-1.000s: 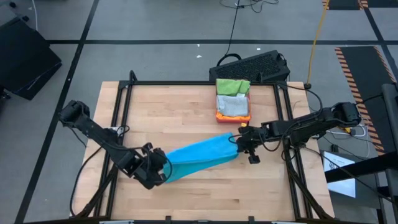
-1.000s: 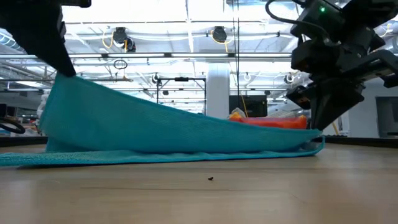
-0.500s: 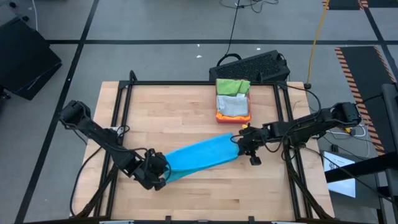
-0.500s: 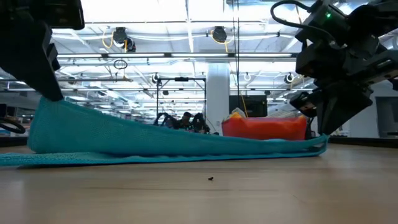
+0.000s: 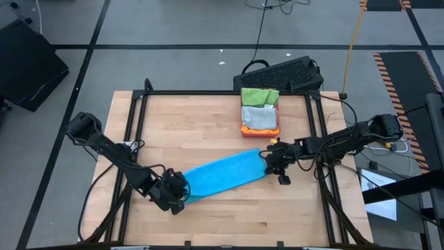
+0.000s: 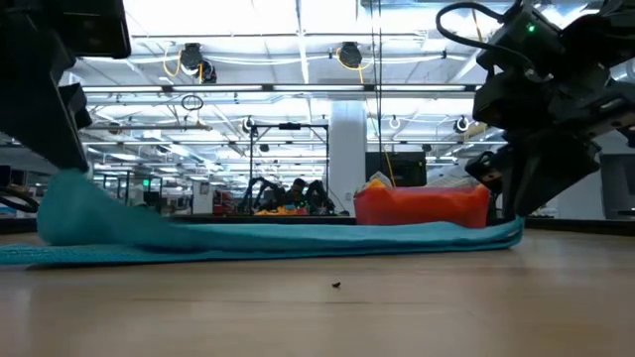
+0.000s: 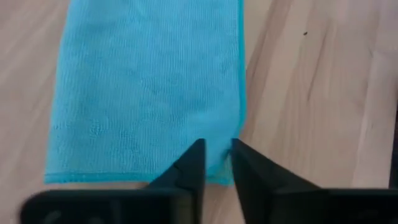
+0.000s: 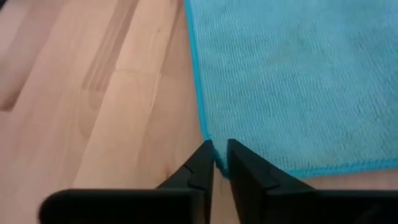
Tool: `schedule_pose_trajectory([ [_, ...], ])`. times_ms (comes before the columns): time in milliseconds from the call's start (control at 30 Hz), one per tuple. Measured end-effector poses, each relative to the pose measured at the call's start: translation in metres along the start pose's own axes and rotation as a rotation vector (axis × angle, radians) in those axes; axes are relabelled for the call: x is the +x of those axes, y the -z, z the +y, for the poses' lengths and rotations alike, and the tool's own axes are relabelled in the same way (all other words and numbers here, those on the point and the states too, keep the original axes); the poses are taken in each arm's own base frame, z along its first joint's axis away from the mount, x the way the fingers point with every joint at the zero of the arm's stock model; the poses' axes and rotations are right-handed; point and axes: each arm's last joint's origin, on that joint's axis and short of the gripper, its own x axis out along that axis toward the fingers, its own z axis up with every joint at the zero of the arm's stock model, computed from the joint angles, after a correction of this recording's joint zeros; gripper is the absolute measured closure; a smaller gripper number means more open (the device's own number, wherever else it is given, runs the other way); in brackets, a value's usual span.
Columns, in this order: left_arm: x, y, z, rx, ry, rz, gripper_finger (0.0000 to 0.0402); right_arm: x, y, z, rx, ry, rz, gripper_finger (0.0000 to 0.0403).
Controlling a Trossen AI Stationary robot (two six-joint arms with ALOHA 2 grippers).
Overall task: Fold microfiber towels
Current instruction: Fold the blue microfiber cloth
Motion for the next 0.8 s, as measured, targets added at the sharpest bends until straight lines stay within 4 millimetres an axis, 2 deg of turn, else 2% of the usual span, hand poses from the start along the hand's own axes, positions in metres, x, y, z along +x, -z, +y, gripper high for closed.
schedule_pose_trajectory([
  [200,0.0,0.003,-0.002,-0.082,0.072,0.135,0.0241,0.0,-0.004,0.001,0.061,-0.032,-0.025,0.0306],
  [333,-0.005,-0.003,-0.004,-0.163,0.106,0.164,0.0218,-0.003,-0.011,0.003,0.143,-0.086,-0.041,0.0283],
  [433,-0.009,-0.011,-0.005,-0.197,0.095,0.06,0.0222,-0.006,-0.02,0.004,0.182,-0.08,-0.074,0.0277],
  [567,-0.003,-0.019,0.0,-0.207,0.005,-0.094,0.0245,-0.01,-0.033,0.0,0.222,0.042,-0.134,0.0276],
  [667,0.008,-0.017,0.013,-0.198,-0.102,-0.063,0.0265,-0.015,-0.04,-0.009,0.25,0.162,-0.181,0.0276],
  [800,0.01,-0.025,0.031,-0.26,-0.221,-0.06,0.029,-0.02,-0.044,-0.029,0.313,0.271,-0.216,0.0278],
])
